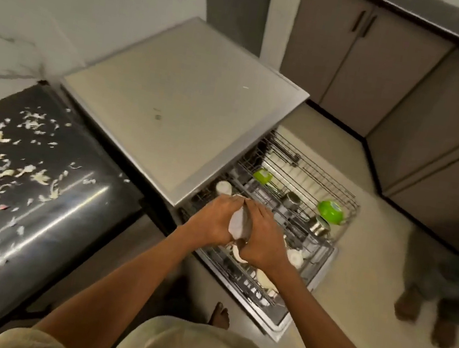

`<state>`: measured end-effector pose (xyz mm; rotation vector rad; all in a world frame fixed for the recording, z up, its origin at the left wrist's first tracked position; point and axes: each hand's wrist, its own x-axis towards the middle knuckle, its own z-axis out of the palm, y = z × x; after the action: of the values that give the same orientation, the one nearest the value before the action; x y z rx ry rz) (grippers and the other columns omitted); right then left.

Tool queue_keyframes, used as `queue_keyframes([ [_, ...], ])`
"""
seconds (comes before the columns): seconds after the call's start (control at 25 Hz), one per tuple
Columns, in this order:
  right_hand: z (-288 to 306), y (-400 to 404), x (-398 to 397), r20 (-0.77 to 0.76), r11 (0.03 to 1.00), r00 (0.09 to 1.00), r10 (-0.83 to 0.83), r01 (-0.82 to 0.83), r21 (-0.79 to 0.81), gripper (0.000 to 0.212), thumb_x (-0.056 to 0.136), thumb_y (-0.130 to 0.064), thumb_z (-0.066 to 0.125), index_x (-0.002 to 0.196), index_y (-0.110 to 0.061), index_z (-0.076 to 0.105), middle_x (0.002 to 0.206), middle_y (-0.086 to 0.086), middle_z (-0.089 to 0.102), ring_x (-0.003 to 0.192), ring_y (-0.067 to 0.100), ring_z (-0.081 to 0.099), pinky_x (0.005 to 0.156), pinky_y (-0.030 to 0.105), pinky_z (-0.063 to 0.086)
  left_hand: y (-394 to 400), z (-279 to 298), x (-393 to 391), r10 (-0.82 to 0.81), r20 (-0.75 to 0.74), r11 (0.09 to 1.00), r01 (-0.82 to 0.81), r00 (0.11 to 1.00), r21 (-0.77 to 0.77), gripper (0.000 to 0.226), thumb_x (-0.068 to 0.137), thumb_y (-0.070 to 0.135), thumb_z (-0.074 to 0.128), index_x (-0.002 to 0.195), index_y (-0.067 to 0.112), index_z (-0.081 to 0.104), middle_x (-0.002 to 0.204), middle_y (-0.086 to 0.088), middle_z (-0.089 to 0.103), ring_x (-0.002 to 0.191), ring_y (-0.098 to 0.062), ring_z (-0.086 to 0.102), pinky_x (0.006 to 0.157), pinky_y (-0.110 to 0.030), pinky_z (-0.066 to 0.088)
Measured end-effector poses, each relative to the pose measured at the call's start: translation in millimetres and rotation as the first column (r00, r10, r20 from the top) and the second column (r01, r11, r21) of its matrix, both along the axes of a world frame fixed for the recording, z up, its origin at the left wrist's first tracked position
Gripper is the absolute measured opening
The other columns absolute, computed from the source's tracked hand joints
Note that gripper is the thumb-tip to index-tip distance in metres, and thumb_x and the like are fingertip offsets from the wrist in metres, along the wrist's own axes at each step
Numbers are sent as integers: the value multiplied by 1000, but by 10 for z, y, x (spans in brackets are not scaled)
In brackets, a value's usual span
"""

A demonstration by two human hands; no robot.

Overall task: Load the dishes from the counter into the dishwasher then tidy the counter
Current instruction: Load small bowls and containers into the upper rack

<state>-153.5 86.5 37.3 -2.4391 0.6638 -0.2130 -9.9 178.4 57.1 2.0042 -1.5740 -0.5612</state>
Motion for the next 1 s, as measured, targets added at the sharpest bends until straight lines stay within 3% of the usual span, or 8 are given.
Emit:
queue_keyframes([
  [0.12,-109,-241,-244,-42,994,993,-110,111,15,95,60,-24,83,146,-6,46,144,9,54,133,28,47,107,40,43,-337,-80,-162,-89,-51,995,91,995,40,55,67,26,79,115,10,58,107,-4,65,96,-19,61,81,-29,48],
  [0.28,-262,-536,-449,-54,958,963,-264,268,102,95,60,-29,85,145,-10,49,143,6,55,133,25,46,110,39,42,-776,-222,-260,-135,-132,984,149,982,100,63,63,20,81,122,10,60,117,-7,67,107,-19,61,92,-35,50],
  [0.44,-430,-922,-474,-88,892,905,-415,424,155,91,62,-40,84,142,-9,53,141,8,58,130,26,51,110,38,41,-1258,-418,-217,-124,-224,979,157,967,132,66,71,15,80,133,10,59,131,5,58,120,-4,52,102,-9,36],
  [0.48,-470,-1014,-459,-87,880,894,-439,447,158,91,63,-43,83,142,-9,53,140,8,58,130,25,52,110,38,42,-1382,-485,-179,-127,-249,976,165,960,139,66,72,13,80,133,8,59,131,4,58,120,-3,51,104,-8,35],
  [0.6,-594,-1309,-362,-96,839,859,-502,511,187,91,63,-39,86,143,-11,54,142,8,58,131,23,52,110,39,44,-1811,-664,-60,-130,-281,954,197,951,226,72,72,16,80,139,11,55,140,-6,58,131,-15,52,110,-36,44],
  [0.64,-634,-1404,-313,-104,828,852,-514,524,200,91,63,-37,87,144,-13,53,143,8,57,133,23,51,110,39,44,-1937,-750,-6,-128,-290,946,205,948,251,74,72,12,82,141,11,54,142,-8,56,134,-17,50,111,-39,43],
  [0.88,-950,-1929,-56,-174,751,787,-592,617,233,91,64,-58,72,143,-15,54,139,5,61,125,25,59,102,44,51,-2639,-1042,198,-190,-306,900,290,933,326,72,75,-1,79,141,7,51,147,-12,49,134,-23,48,110,-30,40],
  [1.0,-1124,-2177,52,-216,703,758,-615,651,287,95,63,-61,66,144,-13,51,139,6,61,125,24,58,103,45,51,-2872,-1268,251,-181,-314,895,289,932,341,71,76,-9,72,142,7,49,149,-14,45,137,-26,45,112,-32,38],
])
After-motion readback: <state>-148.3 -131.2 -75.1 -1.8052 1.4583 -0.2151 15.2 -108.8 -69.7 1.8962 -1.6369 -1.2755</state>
